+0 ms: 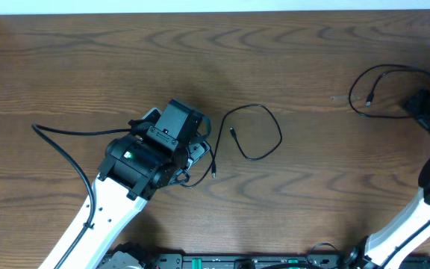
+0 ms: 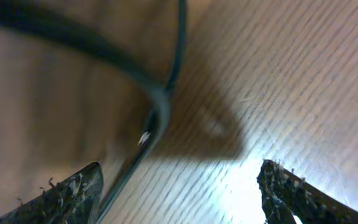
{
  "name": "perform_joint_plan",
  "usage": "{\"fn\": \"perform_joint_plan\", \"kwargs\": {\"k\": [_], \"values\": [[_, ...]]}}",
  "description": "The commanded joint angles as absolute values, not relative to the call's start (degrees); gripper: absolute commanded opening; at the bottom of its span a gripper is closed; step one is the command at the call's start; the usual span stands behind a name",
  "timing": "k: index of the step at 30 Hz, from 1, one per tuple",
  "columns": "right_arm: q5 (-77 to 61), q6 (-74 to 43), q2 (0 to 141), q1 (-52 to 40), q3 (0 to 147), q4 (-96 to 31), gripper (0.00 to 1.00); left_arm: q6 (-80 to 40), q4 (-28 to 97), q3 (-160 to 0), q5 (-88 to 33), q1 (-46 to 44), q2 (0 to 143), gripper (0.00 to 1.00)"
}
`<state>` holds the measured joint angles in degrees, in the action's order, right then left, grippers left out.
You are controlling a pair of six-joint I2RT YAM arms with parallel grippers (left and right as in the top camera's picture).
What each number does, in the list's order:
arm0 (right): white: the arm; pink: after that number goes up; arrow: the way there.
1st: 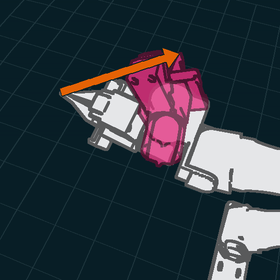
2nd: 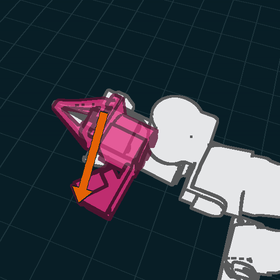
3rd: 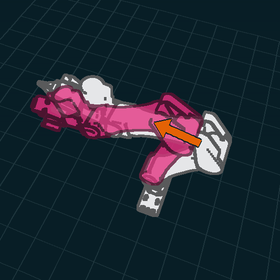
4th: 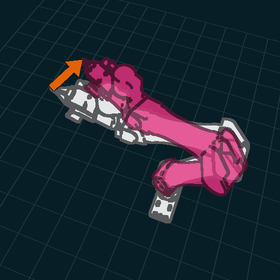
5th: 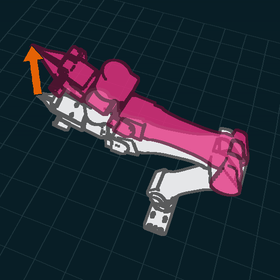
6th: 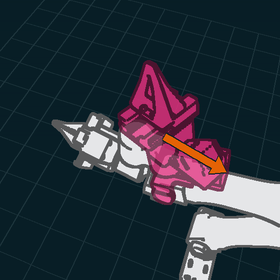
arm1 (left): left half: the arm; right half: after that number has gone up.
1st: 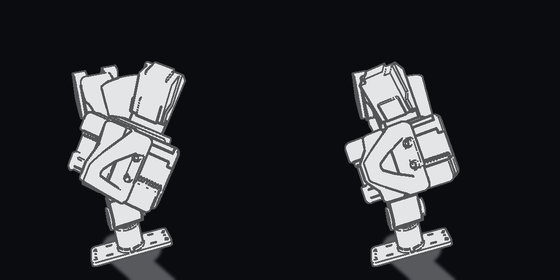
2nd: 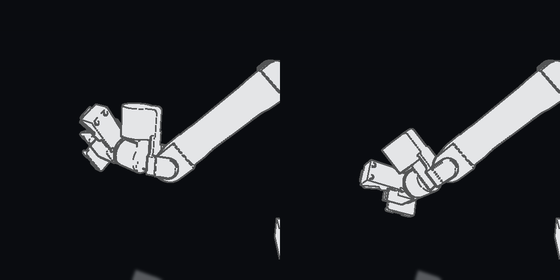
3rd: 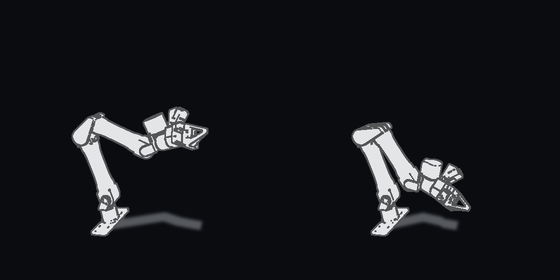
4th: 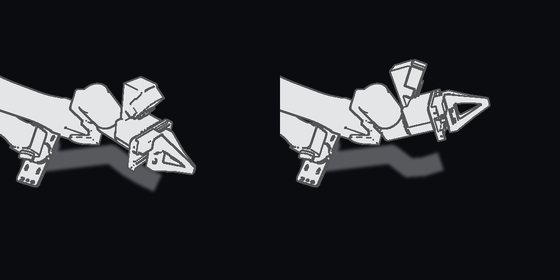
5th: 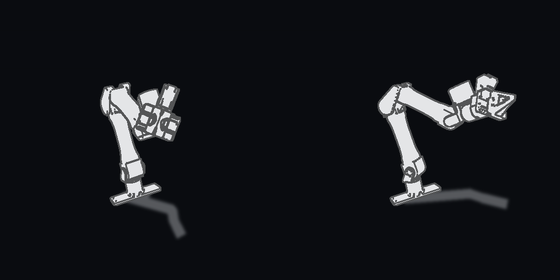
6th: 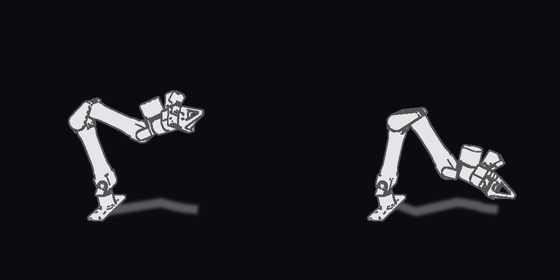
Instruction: Untangle cables
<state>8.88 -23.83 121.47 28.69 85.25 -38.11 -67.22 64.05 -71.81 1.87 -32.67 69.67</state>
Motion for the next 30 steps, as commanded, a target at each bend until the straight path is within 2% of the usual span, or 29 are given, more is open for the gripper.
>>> {"fn": "perform_joint_plan", "kwargs": {"k": [1, 5, 11, 18, 20, 23, 26, 30], "values": [[10.07, -23.07, 122.69, 29.47, 84.95, -35.59, 0.78, -66.46, 64.20, -72.12, 2.59, -32.47, 69.63, 0.72], [7.86, -23.09, 122.69, 29.69, 84.97, -31.29, 0.78, -66.46, 64.20, -72.12, 2.59, -32.47, 69.67, 0.72], [7.81, -23.09, 123.31, 29.69, 84.95, -26.52, 0.70, -66.46, 64.16, -72.12, 2.59, -32.47, 69.67, 0.72], [8.58, -23.09, 127.02, 29.89, 84.97, -24.56, 0.72, -66.46, 64.01, -72.12, 2.59, -32.47, 69.67, 0.72], [8.64, -23.09, 127.66, 30.24, 84.97, -23.73, 0.56, -66.46, 64.01, -72.12, 2.59, -32.47, 69.67, 0.72], [8.67, -23.00, 127.66, 30.55, 84.97, -22.70, 0.21, -66.46, 64.01, -72.12, 2.59, -32.47, 69.67, 0.72], [8.05, -23.05, 127.59, 30.83, 85.14, -22.50, 0.01, -66.46, 64.01, -72.12, 2.59, -32.47, 69.67, 0.72], [3.64, -23.11, 126.72, 31.05, 87.61, -23.40, 0.01, -66.46, 64.01, -72.12, 2.59, -32.47, 69.67, 0.72]]}}
